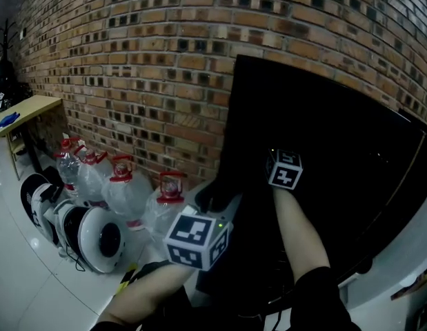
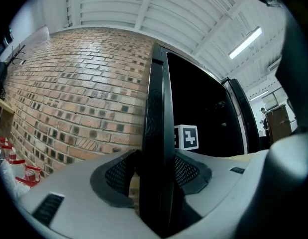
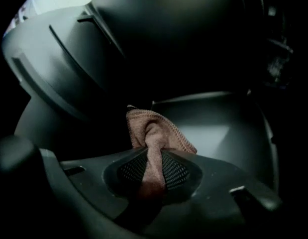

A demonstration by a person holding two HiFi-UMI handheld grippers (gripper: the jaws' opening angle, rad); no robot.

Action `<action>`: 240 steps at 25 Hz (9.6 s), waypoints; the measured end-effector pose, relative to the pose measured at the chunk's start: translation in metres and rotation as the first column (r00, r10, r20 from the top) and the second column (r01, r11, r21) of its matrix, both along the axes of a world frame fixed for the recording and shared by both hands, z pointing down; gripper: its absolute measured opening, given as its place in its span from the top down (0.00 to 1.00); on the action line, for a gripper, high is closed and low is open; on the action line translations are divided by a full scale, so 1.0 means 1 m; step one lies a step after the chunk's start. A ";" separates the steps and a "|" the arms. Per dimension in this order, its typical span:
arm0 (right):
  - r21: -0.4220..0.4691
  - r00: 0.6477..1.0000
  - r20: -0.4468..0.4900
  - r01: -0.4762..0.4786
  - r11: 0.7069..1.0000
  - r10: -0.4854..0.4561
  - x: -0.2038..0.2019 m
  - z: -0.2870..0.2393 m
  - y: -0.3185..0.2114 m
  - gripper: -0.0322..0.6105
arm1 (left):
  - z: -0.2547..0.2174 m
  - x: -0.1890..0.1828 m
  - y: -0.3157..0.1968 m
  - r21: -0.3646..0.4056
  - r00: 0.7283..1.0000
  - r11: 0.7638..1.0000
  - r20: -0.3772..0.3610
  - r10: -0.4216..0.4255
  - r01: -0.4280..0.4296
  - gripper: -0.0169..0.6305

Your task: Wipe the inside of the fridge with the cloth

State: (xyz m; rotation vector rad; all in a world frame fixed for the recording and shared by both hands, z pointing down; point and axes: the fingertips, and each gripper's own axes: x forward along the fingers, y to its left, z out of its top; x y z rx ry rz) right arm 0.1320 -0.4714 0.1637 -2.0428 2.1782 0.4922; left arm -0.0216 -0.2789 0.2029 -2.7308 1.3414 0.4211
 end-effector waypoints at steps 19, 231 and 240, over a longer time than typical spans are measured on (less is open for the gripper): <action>0.005 0.995 -0.086 -0.041 0.999 0.041 0.026 0.012 -0.016 0.84 | 0.000 -0.003 -0.002 0.019 1.000 1.000 -0.015 0.004 -0.003 0.64; -0.229 0.852 0.084 0.521 0.823 -0.516 0.008 0.155 0.290 0.84 | 0.040 -0.007 0.101 0.246 0.990 0.959 0.032 0.139 -0.143 0.62; -0.047 0.606 0.116 0.795 0.605 -0.787 -0.015 0.110 0.396 0.84 | 0.085 0.067 0.169 -0.111 0.419 0.410 -0.392 0.819 -0.905 0.45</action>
